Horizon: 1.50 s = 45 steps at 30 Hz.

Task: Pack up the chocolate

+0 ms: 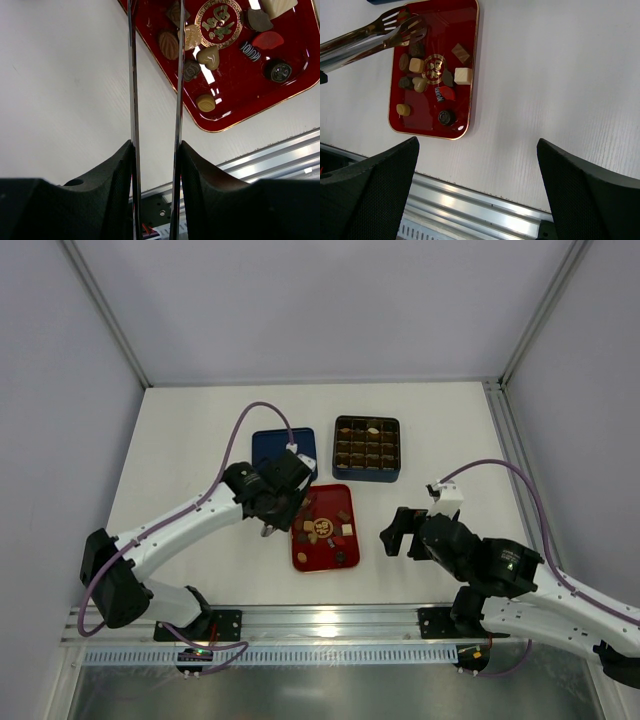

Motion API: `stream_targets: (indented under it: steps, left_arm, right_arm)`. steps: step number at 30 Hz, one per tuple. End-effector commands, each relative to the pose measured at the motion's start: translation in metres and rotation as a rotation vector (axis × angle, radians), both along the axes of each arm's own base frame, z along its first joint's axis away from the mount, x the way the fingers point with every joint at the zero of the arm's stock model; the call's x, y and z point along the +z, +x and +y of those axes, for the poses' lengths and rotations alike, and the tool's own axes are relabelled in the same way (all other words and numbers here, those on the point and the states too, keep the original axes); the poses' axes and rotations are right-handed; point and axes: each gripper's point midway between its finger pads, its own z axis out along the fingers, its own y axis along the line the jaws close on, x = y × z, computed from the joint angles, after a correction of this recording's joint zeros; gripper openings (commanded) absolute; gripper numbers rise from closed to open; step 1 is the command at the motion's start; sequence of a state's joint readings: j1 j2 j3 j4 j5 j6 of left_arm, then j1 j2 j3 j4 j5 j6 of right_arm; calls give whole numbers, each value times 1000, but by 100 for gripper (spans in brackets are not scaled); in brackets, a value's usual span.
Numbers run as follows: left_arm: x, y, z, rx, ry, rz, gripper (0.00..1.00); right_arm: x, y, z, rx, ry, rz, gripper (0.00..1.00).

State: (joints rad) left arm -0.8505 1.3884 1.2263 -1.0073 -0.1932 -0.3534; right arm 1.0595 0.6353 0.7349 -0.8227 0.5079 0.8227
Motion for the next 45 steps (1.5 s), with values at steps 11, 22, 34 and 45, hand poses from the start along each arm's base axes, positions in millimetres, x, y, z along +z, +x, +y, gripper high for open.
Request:
stream_targets:
  steps: [11, 22, 34, 45]
  left_arm:
    - [-7, 1, 1, -25, 14, 0, 38]
    - [-10, 3, 1, -26, 34, -2, 31]
    - [-4, 7, -4, -32, 30, -7, 16]
    - [16, 12, -10, -38, -2, -31, 11]
  right_arm:
    - [16, 7, 3, -16, 34, -44, 100]
    - [16, 7, 2, -14, 31, -48, 100]
    - [29, 7, -5, -33, 48, -73, 100]
    - [47, 9, -8, -41, 67, -109, 100]
